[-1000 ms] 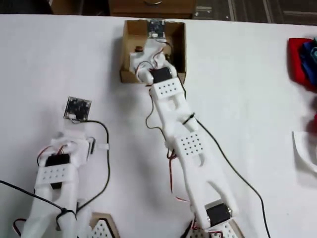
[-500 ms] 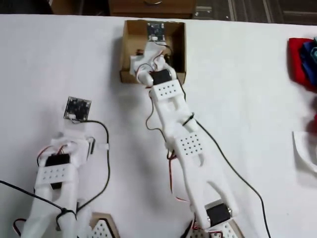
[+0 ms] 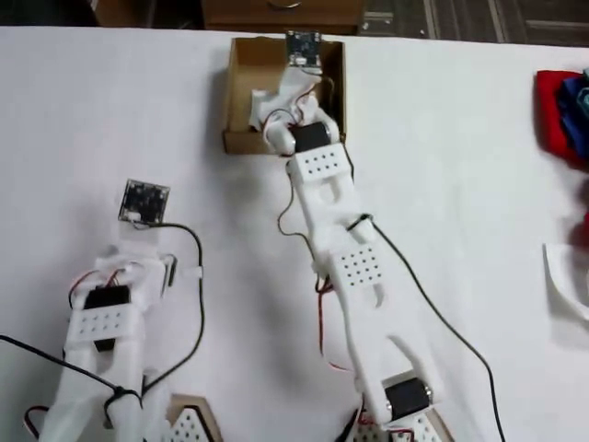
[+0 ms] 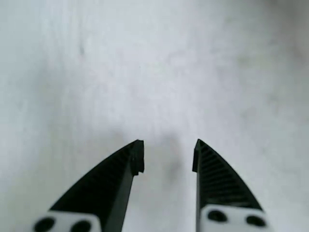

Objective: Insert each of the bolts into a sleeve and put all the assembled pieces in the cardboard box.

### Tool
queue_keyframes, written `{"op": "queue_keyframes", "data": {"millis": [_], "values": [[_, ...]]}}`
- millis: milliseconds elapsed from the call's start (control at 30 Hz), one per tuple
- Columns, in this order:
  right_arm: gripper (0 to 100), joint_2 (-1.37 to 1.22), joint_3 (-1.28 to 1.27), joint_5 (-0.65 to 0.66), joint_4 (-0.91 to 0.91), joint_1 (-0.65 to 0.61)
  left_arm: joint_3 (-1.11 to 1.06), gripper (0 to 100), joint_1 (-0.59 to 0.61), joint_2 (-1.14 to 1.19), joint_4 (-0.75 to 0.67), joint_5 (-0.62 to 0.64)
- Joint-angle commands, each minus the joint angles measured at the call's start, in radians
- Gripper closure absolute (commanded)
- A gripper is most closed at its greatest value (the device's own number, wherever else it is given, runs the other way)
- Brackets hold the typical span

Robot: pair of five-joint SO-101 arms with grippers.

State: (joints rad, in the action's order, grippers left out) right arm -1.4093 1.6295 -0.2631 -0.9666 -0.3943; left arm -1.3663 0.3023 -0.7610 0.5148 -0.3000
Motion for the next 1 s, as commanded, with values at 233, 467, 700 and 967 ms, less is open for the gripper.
{"op": "queue_keyframes", "data": {"millis": [233, 467, 700, 967], "values": [[97.7, 0.452, 0.043, -0.008, -0.674, 0.051, -0.002, 82, -0.009, -0.005, -0.020, 0.002], [97.7, 0.750, 0.023, -0.003, -0.803, 0.111, 0.041, 82, -0.023, -0.008, -0.006, 0.008], [97.7, 1.148, -0.132, 0.000, -0.806, 0.133, 0.269, 82, -0.031, -0.155, 0.404, 0.008], [97.7, 1.801, -1.039, 0.002, -0.805, 0.245, 0.343, 82, -0.031, -0.525, 0.767, 0.008]]}}
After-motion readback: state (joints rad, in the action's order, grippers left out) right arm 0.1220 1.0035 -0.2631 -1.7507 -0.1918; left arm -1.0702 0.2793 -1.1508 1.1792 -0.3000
